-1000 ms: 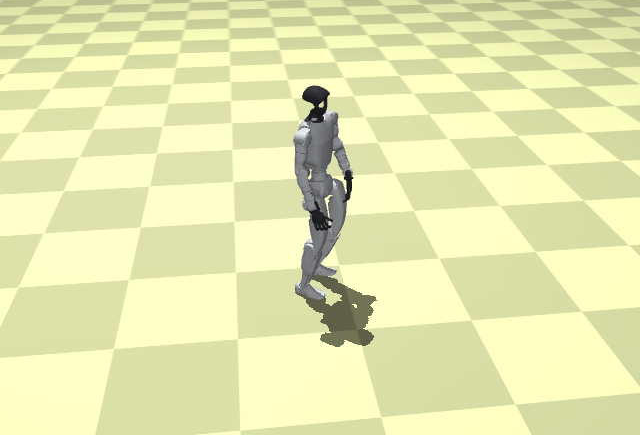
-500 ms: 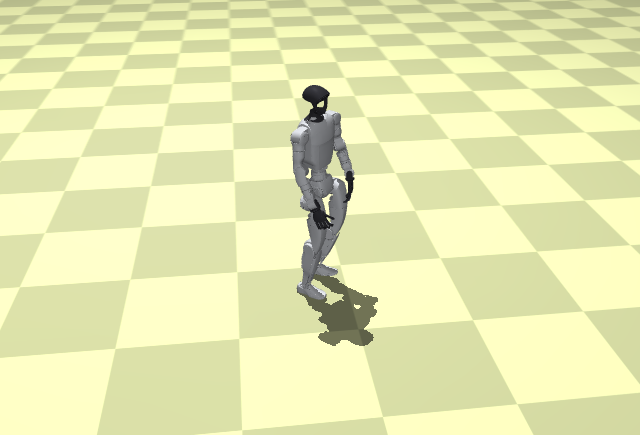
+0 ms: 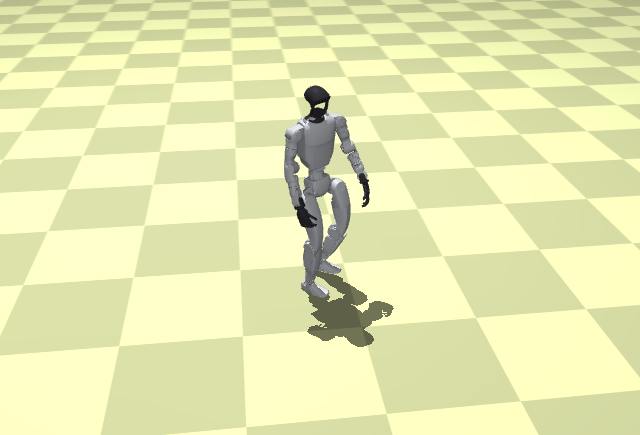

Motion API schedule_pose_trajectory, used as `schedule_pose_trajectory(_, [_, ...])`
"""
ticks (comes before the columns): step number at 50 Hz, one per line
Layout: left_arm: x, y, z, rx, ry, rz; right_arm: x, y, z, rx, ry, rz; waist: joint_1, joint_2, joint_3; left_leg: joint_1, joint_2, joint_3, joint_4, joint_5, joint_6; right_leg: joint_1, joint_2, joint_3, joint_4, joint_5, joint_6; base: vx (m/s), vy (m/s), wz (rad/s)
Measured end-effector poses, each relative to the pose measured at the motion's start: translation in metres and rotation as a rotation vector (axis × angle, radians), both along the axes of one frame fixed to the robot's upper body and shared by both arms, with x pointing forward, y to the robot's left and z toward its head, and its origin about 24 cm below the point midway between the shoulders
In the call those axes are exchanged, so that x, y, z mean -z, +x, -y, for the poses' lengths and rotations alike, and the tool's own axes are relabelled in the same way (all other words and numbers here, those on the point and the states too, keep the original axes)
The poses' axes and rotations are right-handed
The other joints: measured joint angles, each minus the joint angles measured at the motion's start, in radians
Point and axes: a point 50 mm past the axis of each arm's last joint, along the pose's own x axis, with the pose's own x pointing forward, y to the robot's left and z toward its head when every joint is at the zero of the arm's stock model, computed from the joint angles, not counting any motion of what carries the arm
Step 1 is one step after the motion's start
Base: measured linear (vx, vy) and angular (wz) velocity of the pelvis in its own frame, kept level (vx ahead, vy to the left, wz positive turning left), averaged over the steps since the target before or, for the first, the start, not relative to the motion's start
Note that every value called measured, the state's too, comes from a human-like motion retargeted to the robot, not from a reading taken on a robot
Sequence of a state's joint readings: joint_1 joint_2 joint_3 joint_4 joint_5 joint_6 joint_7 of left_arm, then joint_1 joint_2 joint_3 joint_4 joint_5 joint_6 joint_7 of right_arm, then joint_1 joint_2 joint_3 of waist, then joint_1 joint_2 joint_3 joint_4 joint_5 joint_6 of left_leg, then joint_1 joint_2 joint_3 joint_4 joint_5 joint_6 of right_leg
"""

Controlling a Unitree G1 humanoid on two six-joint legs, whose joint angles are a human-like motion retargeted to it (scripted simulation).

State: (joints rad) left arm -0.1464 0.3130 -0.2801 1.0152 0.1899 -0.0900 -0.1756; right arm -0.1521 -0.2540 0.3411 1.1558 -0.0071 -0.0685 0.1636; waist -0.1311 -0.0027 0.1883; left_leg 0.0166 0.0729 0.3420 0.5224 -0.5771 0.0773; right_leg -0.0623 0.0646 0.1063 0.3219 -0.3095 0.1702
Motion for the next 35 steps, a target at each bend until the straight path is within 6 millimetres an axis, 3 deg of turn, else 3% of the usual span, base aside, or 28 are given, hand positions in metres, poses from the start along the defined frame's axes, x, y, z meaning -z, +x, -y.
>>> schedule_pose_trajectory(4, [-0.032,0.030,-0.029,-0.153,0.015,0.208,-0.003,0.007,0.002,0.001,-0.001,0.017,0.022,0.006,0.029,-0.145,0.075,-0.047,0.241,0.056,-0.026,-0.023,0.052,0.039,0.008,0.018,0.002,-0.04,-0.09,-0.96])
schedule_pose_trajectory(9, [-0.089,0.064,-0.064,-0.318,0.028,0.524,-0.007,0.017,0.004,0.004,-0.008,0.030,0.082,0.035,0.062,-0.400,0.109,-0.186,0.576,-0.043,-0.012,-0.062,0.143,0.100,0.000,0.058,0.015,-0.03,-0.06,-1.18])
schedule_pose_trajectory(15, [-0.145,0.078,-0.090,-0.411,0.055,0.788,-0.012,0.027,0.006,0.022,-0.012,0.039,0.153,0.031,0.073,-0.658,0.077,-0.250,0.770,-0.089,0.017,-0.115,0.179,0.162,-0.011,0.096,0.063,0.02,-0.01,-0.96])
schedule_pose_trajectory(20, [-0.155,0.068,-0.101,-0.458,0.067,0.841,-0.015,0.033,0.010,0.042,-0.026,0.050,0.193,0.002,0.073,-0.798,0.005,-0.285,0.751,-0.110,0.034,-0.160,0.178,0.201,0.005,0.101,0.092,0.10,0.02,-0.77])
schedule_pose_trajectory(30, [-0.145,0.032,-0.111,-0.474,0.060,0.786,-0.023,0.045,0.015,0.054,-0.044,0.095,0.234,-0.052,0.066,-0.826,-0.038,-0.267,0.707,-0.136,0.096,-0.201,0.167,0.215,0.084,0.055,0.092,0.21,0.07,-0.60])
schedule_pose_trajectory(33, [-0.153,0.031,-0.110,-0.453,0.035,0.806,-0.022,0.043,0.015,0.058,-0.042,0.090,0.248,-0.076,0.065,-0.777,-0.038,-0.219,0.660,-0.139,0.118,-0.211,0.114,0.147,0.144,0.054,0.092,0.21,0.18,-0.91])
schedule_pose_trajectory(35, [-0.157,0.028,-0.108,-0.448,0.019,0.822,-0.018,0.037,0.015,0.055,-0.046,0.070,0.275,-0.074,0.055,-0.739,-0.010,-0.155,0.624,-0.140,0.142,-0.253,-0.067,-0.050,0.224,0.092,0.076,0.15,0.40,-1.79])
